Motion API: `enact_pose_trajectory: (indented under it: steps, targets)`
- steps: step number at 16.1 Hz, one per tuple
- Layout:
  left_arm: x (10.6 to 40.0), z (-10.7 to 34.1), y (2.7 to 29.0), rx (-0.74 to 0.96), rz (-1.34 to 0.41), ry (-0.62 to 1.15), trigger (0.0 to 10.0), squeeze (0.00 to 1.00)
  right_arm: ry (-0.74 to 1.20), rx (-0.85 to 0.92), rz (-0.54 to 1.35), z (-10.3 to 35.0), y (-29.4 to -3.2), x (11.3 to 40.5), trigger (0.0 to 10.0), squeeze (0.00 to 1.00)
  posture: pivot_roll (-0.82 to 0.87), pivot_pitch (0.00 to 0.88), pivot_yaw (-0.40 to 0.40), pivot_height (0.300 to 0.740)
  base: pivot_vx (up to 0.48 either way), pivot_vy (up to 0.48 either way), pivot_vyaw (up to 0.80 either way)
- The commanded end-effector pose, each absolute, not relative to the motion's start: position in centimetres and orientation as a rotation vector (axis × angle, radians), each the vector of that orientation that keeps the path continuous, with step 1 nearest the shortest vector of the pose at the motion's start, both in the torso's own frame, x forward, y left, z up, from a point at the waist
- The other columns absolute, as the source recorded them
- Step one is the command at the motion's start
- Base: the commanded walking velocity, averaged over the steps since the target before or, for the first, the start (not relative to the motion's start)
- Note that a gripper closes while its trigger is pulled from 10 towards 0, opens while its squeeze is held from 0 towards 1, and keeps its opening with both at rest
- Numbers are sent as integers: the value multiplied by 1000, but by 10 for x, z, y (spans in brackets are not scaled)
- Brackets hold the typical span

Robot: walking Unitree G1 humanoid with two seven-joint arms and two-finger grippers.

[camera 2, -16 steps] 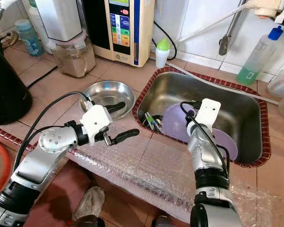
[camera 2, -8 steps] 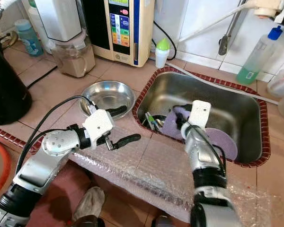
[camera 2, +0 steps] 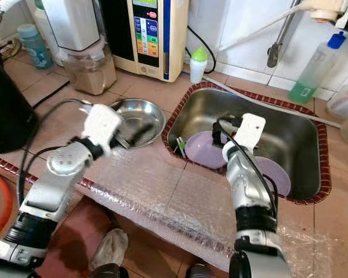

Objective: Kitchen organization

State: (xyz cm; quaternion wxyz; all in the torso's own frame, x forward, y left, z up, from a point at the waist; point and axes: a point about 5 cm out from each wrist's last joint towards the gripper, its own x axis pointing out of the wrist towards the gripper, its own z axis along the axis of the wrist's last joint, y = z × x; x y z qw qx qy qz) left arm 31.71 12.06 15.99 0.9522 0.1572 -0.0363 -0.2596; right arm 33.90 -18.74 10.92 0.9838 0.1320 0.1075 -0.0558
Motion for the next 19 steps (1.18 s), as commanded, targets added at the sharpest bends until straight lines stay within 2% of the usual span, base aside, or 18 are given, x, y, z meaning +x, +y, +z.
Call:
enact_pose_trajectory:
  steps: [1, 2, 3, 4, 5, 7, 8, 9, 11, 14, 15, 16, 19]
  targets:
    - [325, 160, 135, 308, -402, -55, 10000, 1000, 167, 236, -58, 119, -183, 339, 10000, 1000, -61, 31, 4, 740, 0, 0, 0]
    - [327, 160, 144, 298, -330, -53, 10000, 1000, 151, 209, -30, 121, -180, 338, 10000, 1000, -61, 31, 4, 740, 0, 0, 0]
    - [331, 160, 156, 282, -236, -45, 10000, 1000, 128, 179, -3, 123, -177, 336, 10000, 0, -61, 30, 3, 740, 0, 0, 0]
    - [333, 159, 167, 258, -161, -35, 10000, 1000, 114, 179, 26, 125, -174, 335, 10000, 0, -61, 30, 3, 740, 0, 0, 0]
    - [337, 154, 184, 187, -42, 8, 10000, 0, 109, 180, 48, 125, -171, 333, 10000, 0, -63, 27, 2, 740, 0, 0, 0]
    - [341, 150, 193, 66, 37, 61, 10000, 0, 81, 206, 116, 129, -164, 330, 10000, 0, -64, 27, 1, 740, 0, 0, 0]
    - [345, 151, 190, -64, 41, 78, 10000, 0, 34, 204, 219, 136, -153, 324, 10000, 0, -64, 27, 1, 740, 0, 0, 0]
    - [348, 154, 186, -70, 36, 76, 10000, 0, 11, 184, 263, 139, -149, 320, 10000, 0, -64, 27, 1, 740, 0, 0, 0]
    - [352, 155, 182, -142, 37, 93, 10000, 0, -14, 146, 292, 141, -146, 315, 10000, 0, -69, 24, 5, 740, 0, 0, 0]
    - [359, 145, 176, -210, -13, 195, 10000, 0, -36, 57, 230, 141, -156, 316, 10000, 0, -74, 21, 11, 740, 0, 0, 0]
    - [358, 141, 172, -223, -66, 240, 3961, 0, -34, 57, 246, 141, -156, 314, 10000, 0, -75, 20, 13, 740, 0, 0, 0]
    - [357, 137, 168, -230, -109, 274, 0, 0, -32, 63, 264, 141, -155, 313, 10000, 0, -76, 20, 16, 740, 0, 0, 0]
    - [354, 129, 162, -227, -162, 322, 0, 0, -36, 48, 312, 139, -147, 310, 10000, 0, -77, 24, 17, 740, 0, 0, 0]
